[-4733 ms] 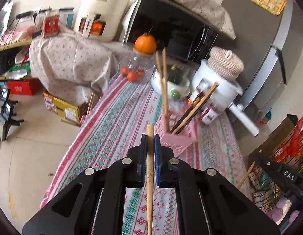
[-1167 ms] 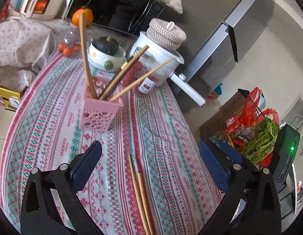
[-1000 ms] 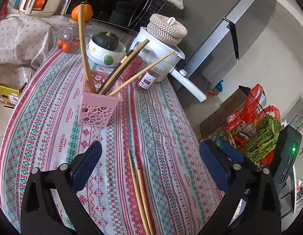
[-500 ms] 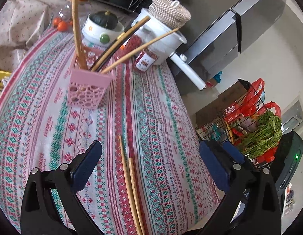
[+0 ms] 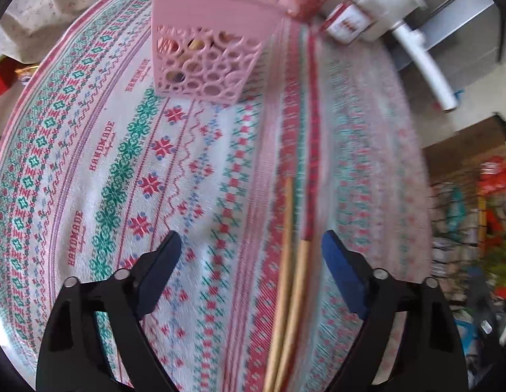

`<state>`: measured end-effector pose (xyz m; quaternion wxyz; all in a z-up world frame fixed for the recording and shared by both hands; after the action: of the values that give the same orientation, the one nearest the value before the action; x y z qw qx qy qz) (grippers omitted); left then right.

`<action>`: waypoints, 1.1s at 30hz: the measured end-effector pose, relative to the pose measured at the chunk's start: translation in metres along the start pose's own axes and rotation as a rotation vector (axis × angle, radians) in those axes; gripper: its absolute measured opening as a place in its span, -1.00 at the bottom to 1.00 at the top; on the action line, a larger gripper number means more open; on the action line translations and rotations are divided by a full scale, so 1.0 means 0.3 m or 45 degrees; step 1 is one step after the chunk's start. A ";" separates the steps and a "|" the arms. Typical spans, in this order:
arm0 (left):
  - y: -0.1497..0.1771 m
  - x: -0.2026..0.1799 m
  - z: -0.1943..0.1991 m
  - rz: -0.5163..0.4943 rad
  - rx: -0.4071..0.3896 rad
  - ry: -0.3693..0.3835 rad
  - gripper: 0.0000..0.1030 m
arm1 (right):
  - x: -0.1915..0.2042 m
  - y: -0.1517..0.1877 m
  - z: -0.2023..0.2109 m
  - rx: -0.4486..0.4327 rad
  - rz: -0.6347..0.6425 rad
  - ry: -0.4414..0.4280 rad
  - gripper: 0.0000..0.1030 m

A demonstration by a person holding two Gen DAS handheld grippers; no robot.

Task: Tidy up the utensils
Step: 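Move both open tools down to the two bamboo chopsticks on the cloth, then close the left tool on one bamboo chopstick on the cloth, then close the right tool on the other bamboo chopstick while the left tool holds its own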

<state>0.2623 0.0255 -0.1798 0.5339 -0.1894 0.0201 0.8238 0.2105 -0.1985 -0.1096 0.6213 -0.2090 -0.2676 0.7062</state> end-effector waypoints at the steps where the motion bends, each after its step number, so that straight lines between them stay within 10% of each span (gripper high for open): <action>1: -0.007 -0.005 -0.017 -0.005 -0.016 -0.044 0.50 | -0.004 0.003 -0.002 0.008 0.003 -0.001 0.74; 14: -0.019 -0.097 -0.078 -0.117 -0.161 -0.328 0.21 | -0.073 0.040 -0.041 0.114 -0.041 -0.025 0.74; 24: 0.073 -0.158 -0.074 -0.307 -0.173 -0.285 -0.88 | -0.034 0.054 -0.104 0.237 -0.027 -0.059 0.74; 33: 0.058 0.038 0.073 -0.232 -0.217 -0.235 -0.92 | 0.166 0.072 -0.189 0.354 0.137 -0.090 0.74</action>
<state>0.2363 0.0332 -0.1662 0.5880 -0.1586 -0.1164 0.7846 0.2225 -0.1445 -0.1651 0.5957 -0.1100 -0.1773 0.7756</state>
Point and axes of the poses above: each gripper's, at about its wrist camera, not at the fingertips, and z roughly against the way its jaws point, x to its left, y to its underside, the point moved 4 cm from there along -z, roughly the way its jaws point, and after that the axes turned 12 degrees about z, right-handed, at the moved point
